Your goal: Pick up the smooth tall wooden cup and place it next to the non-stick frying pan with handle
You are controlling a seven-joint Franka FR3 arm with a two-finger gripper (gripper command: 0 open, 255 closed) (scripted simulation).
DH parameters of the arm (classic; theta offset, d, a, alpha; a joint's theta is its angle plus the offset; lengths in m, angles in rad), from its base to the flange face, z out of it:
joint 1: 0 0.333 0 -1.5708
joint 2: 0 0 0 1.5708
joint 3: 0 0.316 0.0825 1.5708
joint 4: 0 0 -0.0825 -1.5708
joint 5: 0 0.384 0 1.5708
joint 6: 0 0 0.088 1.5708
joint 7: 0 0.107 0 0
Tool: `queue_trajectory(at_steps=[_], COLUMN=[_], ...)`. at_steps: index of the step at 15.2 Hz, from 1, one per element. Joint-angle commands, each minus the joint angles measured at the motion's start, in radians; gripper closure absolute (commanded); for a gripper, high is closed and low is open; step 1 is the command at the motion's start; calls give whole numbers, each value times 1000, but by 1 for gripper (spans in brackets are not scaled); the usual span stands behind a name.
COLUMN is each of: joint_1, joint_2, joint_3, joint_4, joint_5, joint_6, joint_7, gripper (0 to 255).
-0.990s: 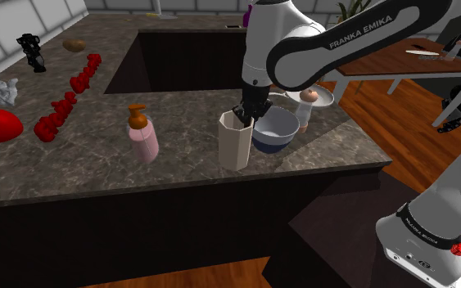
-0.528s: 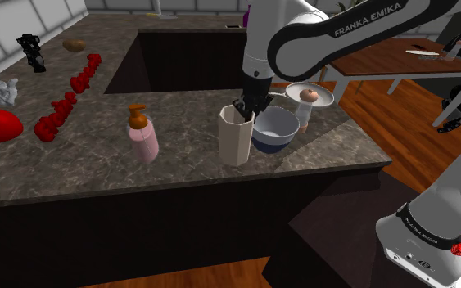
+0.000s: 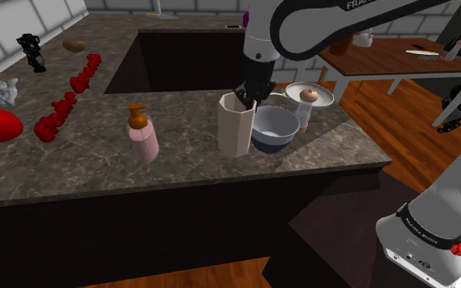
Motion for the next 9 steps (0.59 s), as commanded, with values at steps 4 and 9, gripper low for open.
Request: queue_trajectory(at_steps=[4, 9], joint_1=[-1, -1], joint_2=[-22, -35], joint_3=[-2, -3], joint_4=[44, 98], joint_5=[9, 15], joint_6=[-64, -130], joint_7=[-10, -17], gripper=[255, 255])
